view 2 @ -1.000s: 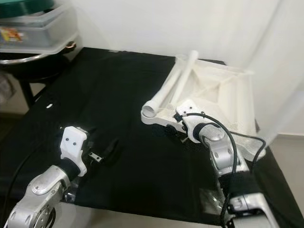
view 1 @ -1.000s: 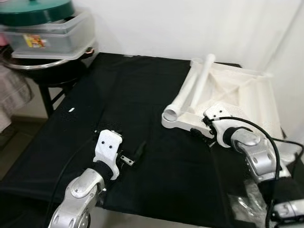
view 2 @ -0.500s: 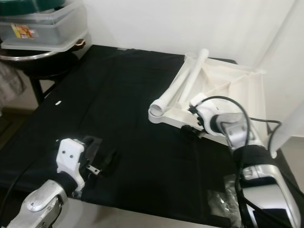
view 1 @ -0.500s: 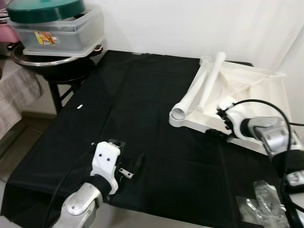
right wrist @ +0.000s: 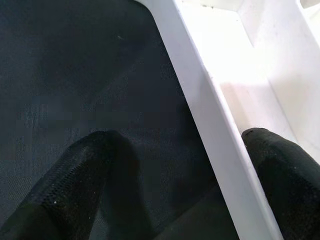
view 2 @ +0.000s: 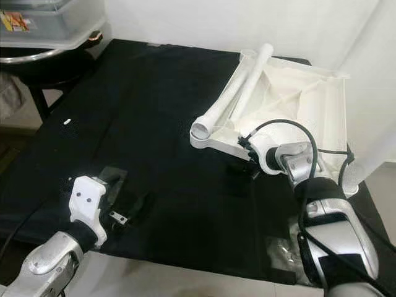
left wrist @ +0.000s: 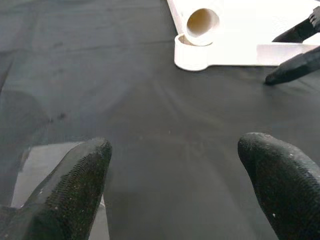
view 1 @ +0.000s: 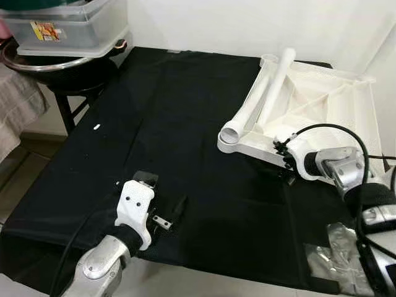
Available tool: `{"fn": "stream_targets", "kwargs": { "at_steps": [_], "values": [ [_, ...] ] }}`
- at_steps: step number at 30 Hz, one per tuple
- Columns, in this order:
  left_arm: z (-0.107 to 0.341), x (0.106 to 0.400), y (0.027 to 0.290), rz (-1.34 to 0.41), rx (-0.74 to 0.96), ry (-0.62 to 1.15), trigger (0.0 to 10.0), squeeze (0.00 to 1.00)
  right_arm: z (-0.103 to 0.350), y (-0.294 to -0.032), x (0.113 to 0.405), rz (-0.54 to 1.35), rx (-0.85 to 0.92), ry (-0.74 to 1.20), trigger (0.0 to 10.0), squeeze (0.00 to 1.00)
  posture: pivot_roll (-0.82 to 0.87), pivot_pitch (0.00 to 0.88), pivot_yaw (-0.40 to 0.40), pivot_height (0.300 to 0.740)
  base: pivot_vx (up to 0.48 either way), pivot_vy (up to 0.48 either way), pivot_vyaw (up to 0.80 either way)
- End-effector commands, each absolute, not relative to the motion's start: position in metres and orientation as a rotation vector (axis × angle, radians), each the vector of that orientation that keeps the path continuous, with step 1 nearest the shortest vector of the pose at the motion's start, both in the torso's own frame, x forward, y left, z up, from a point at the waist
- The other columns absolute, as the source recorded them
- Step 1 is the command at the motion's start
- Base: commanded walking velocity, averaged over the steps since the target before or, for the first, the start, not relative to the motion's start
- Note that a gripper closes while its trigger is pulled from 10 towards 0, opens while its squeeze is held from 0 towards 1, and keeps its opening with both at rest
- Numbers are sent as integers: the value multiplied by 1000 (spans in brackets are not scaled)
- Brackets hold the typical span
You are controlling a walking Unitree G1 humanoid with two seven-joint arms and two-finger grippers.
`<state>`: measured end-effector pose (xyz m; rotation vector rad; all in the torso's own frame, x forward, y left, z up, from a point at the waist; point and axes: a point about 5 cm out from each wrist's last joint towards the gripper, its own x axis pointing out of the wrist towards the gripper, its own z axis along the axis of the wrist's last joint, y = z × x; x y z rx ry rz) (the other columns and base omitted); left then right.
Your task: Building children table
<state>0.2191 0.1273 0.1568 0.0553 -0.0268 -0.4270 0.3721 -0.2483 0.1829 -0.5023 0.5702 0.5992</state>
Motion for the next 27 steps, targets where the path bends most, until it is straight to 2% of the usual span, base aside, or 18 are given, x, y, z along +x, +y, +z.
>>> {"fn": "stream_targets", "kwargs": {
  "at_steps": [1, 2, 3, 4, 8, 19, 21, 22, 23, 25, 27],
  "values": [
    [158, 216, 128, -432, 63, -22, 10000, 0, 177, -248, 371, 603, -508, 592, 10000, 0, 29, 185, -33, 740, 0, 0, 0],
    [158, 216, 128, -431, 63, -20, 10000, 0, 178, -248, 371, 624, -510, 597, 6667, 0, 27, 187, -33, 740, 0, 0, 0],
    [158, 216, 128, -430, 61, -19, 10000, 0, 177, -246, 369, 666, -519, 603, 0, 0, 25, 188, -34, 740, 0, 0, 0],
    [158, 216, 128, -430, 61, -19, 10000, 0, 177, -246, 369, 666, -519, 603, 0, 0, 25, 188, -34, 740, 0, 0, 0],
    [158, 216, 127, -431, 58, -15, 10000, 0, 181, -240, 360, 876, -593, 612, 0, 0, 11, 184, -37, 740, 0, 0, 0],
    [157, 219, 125, -432, 53, -17, 10000, 0, 190, -237, 350, 1021, -687, 581, 0, 0, -3, 171, -41, 740, 0, 0, 0],
    [157, 220, 124, -434, 52, -17, 10000, 0, 192, -227, 338, 1146, -718, 539, 0, 0, -10, 163, -41, 740, 0, 0, 0],
    [157, 220, 124, -434, 52, -17, 10000, 0, 192, -227, 338, 1146, -718, 539, 0, 0, -10, 163, -41, 740, 0, 0, 0],
    [156, 221, 123, -438, 51, -18, 10000, 0, 190, -216, 321, 1272, -748, 512, 0, 0, -15, 158, -39, 740, 0, 0, 0],
    [156, 221, 123, -438, 51, -18, 10000, 0, 190, -216, 321, 1272, -748, 512, 0, 0, -15, 158, -39, 740, 0, 0, 0],
    [156, 222, 123, -440, 51, -19, 10000, 0, 187, -209, 307, 1361, -773, 514, 0, 0, -18, 158, -37, 740, 0, 0, 0]
  ]
}}
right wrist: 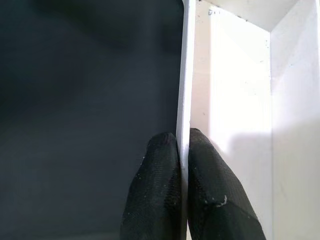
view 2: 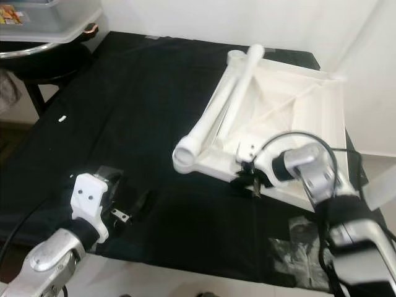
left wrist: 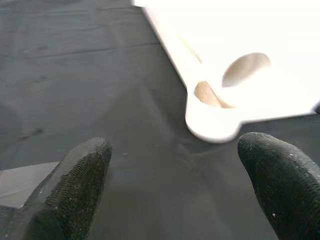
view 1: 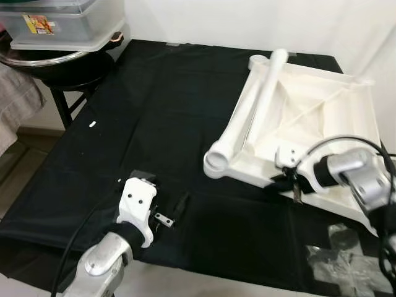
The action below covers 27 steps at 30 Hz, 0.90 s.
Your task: Building children table
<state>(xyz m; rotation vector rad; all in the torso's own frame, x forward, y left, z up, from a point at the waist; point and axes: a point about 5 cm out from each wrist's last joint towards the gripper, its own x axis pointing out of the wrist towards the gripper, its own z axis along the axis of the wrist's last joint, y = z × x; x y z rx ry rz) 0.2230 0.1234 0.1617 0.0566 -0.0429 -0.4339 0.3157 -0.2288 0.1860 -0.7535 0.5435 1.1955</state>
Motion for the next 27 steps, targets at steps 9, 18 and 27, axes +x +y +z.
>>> {"fn": "stream_targets", "kwargs": {
  "at_steps": [9, 18, 27],
  "values": [
    [157, 225, 120, -449, 51, -24, 10000, 0, 179, -190, 269, 1512, -877, 534, 0, 0, -31, 155, -37, 740, 0, 0, 0],
    [158, 226, 121, -444, 53, -32, 10000, 0, 168, -184, 263, 1431, -937, 560, 10000, 0, -26, 154, -42, 740, 0, 0, 0],
    [162, 229, 125, -431, 62, -45, 10000, 0, 189, -183, 247, 1462, -789, 500, 10000, 1000, -27, 148, -45, 740, 0, 0, 0]
  ]
}}
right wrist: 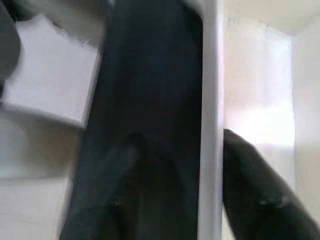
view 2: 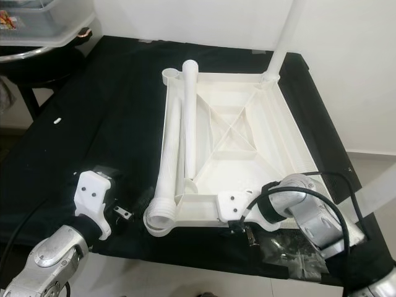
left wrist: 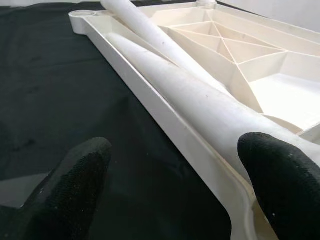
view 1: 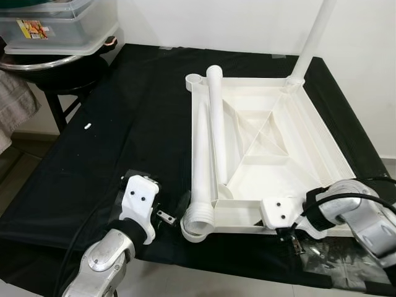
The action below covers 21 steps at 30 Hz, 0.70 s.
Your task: Building children table
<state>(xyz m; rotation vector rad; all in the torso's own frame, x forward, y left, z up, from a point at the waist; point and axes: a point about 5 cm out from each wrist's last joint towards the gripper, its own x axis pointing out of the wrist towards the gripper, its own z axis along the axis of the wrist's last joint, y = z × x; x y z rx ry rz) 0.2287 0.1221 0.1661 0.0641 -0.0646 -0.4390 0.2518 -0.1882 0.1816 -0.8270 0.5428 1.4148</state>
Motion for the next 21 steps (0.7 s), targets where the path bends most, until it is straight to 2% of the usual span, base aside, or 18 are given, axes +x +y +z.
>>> {"fn": "stream_targets", "kwargs": {
  "at_steps": [1, 6, 10, 12, 14, 15, 16, 17, 18, 21],
  "values": [
    [164, 230, 127, -424, 68, -51, 10000, 0, 195, -181, 244, 1479, -744, 473, 10000, 1000, -27, 148, -45, 740, 0, 0, 0],
    [184, 240, 146, -392, 86, -95, 10000, 0, 222, -179, 237, 1518, -573, 334, 10000, 1000, -10, 137, -36, 740, 0, 0, 0],
    [196, 243, 154, -398, 117, -120, 10000, 0, 232, -184, 235, 1493, -549, 285, 10000, 1000, -4, 133, -32, 740, 0, 0, 0],
    [215, 246, 159, -444, 166, -161, 10000, 0, 241, -198, 233, 1414, -563, 260, 10000, 1000, -7, 126, -25, 740, 0, 0, 0],
    [221, 246, 160, -454, 181, -176, 10000, 0, 245, -201, 233, 1383, -556, 241, 10000, 1000, -8, 125, -25, 740, 0, 0, 0],
    [228, 248, 159, -459, 206, -197, 10000, 0, 249, -200, 239, 1312, -540, 179, 10000, 925, -13, 120, -25, 740, 0, 0, 0],
    [228, 248, 159, -459, 206, -197, 10000, 0, 249, -200, 239, 1312, -540, 179, 10000, 925, -13, 120, -25, 740, 0, 0, 0],
    [238, 252, 158, -462, 233, -232, 10000, 0, 255, -195, 254, 1161, -499, 55, 10000, 122, -19, 111, -27, 740, 0, 0, 0],
    [241, 253, 157, -463, 237, -244, 10000, 0, 257, -192, 260, 1094, -475, 5, 10000, 0, -19, 111, -27, 740, 0, 0, 0],
    [244, 256, 155, -462, 239, -258, 10000, 0, 256, -186, 271, 992, -418, -30, 10000, 0, -20, 104, -24, 740, 0, 0, 0]
  ]
}}
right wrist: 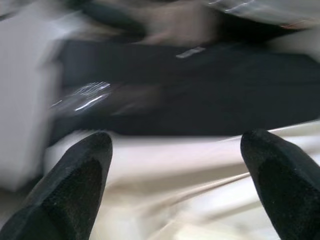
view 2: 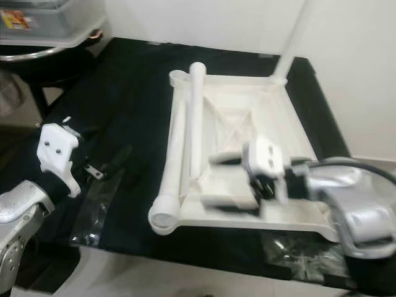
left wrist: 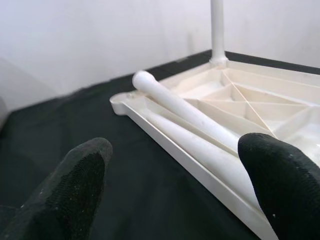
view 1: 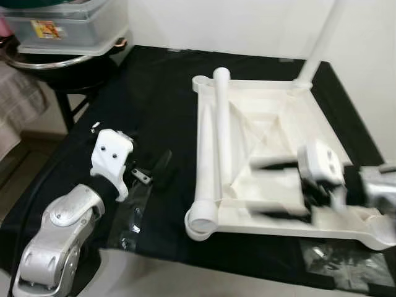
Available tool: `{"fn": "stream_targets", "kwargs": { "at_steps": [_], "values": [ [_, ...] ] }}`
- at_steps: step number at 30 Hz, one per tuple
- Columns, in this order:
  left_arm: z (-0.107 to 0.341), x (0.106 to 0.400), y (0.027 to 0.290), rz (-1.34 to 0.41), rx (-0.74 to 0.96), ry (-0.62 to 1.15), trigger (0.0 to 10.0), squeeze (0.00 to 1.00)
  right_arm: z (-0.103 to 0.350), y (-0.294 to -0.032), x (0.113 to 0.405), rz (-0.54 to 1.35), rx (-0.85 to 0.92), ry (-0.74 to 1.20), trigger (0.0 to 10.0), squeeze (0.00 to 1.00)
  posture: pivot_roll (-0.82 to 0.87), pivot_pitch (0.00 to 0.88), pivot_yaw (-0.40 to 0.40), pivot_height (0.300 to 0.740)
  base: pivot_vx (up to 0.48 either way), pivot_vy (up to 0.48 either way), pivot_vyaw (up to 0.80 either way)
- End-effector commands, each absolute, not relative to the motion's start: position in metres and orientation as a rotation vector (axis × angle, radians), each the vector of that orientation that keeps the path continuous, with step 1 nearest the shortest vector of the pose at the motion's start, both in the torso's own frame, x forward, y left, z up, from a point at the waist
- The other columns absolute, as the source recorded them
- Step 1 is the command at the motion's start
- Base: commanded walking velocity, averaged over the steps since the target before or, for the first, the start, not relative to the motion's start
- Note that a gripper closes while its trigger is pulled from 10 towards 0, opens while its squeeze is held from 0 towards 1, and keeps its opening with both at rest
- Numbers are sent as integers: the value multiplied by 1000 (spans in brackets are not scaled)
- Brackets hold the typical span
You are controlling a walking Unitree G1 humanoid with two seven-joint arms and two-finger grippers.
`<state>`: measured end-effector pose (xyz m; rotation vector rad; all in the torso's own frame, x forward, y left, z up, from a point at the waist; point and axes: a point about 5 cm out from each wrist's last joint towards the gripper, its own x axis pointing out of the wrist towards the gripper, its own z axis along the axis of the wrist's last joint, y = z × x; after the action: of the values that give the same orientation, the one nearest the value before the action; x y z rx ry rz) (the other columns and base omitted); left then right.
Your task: Building children table
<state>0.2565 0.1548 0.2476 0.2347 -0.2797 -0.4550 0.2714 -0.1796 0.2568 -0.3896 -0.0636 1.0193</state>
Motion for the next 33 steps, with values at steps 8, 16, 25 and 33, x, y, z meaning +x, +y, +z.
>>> {"fn": "stream_targets", "kwargs": {
  "at_steps": [8, 16, 25, 33],
  "values": [
    [241, 262, 141, -464, 235, -264, 10000, 0, 225, -140, 294, 610, -77, -126, 10000, 0, -20, 78, -20, 740, 0, -376, 0],
    [241, 266, 135, -490, 215, -239, 10000, 0, 208, -132, 293, 525, -92, -90, 10000, 0, -29, 56, -35, 740, 0, -468, 0],
    [237, 285, 135, -445, 351, -171, 10000, 0, 190, -112, 289, 523, -145, -61, 10000, 0, -25, 40, -38, 740, 0, -52, 0],
    [241, 304, 143, -411, 506, -79, 10000, 0, 181, -108, 289, 530, -189, -30, 10000, 0, -23, 37, -36, 740, 0, 0, 0]
  ]
}}
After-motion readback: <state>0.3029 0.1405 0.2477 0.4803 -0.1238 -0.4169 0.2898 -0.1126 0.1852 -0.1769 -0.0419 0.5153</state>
